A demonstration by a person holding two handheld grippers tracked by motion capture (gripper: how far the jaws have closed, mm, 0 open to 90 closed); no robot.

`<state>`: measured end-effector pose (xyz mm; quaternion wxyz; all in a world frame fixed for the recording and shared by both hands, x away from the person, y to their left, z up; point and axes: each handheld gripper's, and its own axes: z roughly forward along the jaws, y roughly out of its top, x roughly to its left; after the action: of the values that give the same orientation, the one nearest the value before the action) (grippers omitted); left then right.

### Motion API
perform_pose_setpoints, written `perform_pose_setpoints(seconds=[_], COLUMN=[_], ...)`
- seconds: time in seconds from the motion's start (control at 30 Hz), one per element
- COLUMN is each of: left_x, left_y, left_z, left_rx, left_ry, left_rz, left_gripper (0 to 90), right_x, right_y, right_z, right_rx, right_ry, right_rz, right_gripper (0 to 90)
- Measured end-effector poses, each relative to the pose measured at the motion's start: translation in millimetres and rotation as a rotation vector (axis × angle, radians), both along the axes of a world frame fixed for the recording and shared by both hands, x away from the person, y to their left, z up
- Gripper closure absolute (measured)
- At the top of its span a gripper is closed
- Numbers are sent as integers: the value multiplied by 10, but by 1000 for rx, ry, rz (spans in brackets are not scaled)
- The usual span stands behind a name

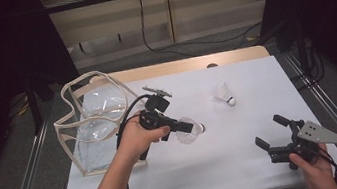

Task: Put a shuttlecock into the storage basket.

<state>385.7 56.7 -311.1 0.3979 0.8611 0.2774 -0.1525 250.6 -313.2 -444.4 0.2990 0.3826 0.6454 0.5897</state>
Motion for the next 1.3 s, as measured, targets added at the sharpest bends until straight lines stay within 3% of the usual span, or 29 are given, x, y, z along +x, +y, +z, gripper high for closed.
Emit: perform_pose_setpoints(seconds=[0.63, 1.1, 1.3], left_x=[57, 82, 104], left_y=[109, 169, 191], left_z=[126, 260, 309], left_rx=[-4, 8, 4], left_ry=[-1, -24, -9], left_rz=[26, 36, 53], left_gripper=[896, 896, 896], right_x=[-2, 5, 3], right_y=[-8, -4, -2], right_z=[0, -6, -5], right_rx=[-1, 1, -4], right_ry=[0, 8, 9], right_rz=[-6, -2, -2], right_gripper=[11, 9, 7])
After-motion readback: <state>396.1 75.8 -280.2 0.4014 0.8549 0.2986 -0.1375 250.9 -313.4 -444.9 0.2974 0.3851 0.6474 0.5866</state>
